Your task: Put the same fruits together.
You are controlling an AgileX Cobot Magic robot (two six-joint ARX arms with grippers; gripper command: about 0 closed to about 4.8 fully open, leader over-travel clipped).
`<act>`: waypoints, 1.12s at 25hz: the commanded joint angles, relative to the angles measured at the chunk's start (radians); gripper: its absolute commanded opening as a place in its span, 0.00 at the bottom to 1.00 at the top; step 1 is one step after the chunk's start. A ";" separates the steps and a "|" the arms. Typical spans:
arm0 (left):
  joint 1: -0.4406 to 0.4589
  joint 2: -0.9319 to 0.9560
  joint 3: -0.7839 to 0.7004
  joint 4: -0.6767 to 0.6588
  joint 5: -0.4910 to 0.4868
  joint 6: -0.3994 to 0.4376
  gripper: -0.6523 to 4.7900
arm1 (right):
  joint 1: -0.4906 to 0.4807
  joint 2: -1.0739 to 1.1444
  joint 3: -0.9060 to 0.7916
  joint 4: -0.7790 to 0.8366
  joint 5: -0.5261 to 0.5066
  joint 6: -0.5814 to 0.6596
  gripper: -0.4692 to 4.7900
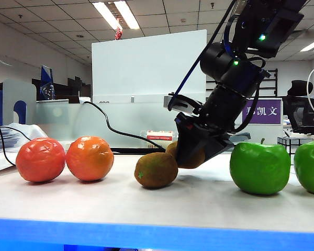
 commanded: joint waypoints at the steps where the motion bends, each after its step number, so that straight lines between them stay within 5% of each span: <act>1: 0.001 -0.006 0.003 0.007 -0.003 -0.002 1.00 | 0.002 0.002 0.002 0.004 -0.003 -0.004 0.45; 8: 0.001 -0.006 0.003 0.006 -0.010 -0.002 1.00 | 0.002 0.002 0.002 0.004 -0.003 -0.004 0.57; 14: 0.001 -0.006 0.003 0.006 -0.010 -0.002 1.00 | 0.002 0.002 0.002 0.005 -0.003 -0.004 0.80; 28: 0.001 -0.006 0.003 -0.008 -0.018 0.000 1.00 | 0.001 -0.002 0.003 0.021 0.000 -0.003 0.81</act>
